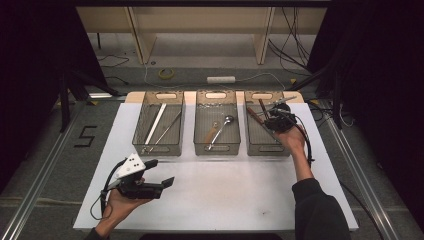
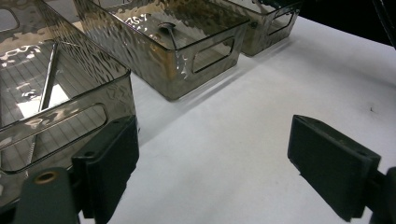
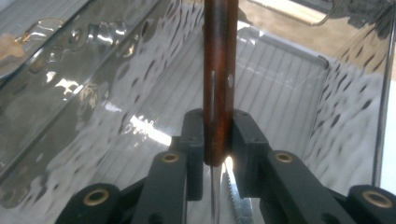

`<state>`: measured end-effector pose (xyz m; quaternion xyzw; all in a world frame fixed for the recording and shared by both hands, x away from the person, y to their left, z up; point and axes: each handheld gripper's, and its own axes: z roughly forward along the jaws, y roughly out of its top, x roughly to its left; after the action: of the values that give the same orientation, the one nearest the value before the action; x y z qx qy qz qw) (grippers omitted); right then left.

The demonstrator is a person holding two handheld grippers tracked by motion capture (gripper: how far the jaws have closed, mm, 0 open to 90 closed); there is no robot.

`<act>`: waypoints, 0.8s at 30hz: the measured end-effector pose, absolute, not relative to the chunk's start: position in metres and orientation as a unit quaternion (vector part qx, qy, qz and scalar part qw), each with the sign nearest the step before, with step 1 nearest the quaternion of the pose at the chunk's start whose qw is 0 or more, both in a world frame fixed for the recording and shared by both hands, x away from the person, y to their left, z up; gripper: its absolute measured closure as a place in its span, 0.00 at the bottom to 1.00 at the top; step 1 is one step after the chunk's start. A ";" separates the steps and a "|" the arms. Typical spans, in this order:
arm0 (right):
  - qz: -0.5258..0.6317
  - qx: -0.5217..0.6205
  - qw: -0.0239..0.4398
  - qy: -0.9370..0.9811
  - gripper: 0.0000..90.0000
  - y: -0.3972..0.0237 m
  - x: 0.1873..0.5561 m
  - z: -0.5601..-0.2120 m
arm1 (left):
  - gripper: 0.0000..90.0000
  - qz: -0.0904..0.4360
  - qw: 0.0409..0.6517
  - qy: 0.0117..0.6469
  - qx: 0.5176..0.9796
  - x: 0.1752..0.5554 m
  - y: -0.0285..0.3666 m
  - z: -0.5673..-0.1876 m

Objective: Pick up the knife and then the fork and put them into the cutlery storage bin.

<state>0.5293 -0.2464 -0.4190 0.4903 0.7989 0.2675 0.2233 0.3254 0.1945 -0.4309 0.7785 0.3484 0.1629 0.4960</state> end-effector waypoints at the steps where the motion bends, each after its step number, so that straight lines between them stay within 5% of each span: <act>1: 0.270 0.492 0.222 0.798 0.84 -0.247 0.529 -0.419 | 0.18 0.162 0.496 0.350 0.778 0.325 0.194 -0.431; 24: 0.362 0.480 0.187 0.777 0.44 -0.243 0.494 -0.398 | 0.18 0.150 0.509 0.357 0.769 0.326 0.195 -0.430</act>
<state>0.4937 -0.2427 -0.3980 0.4800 0.7771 0.3616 0.1870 0.3258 0.1953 -0.4298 0.7692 0.3565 0.1497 0.5088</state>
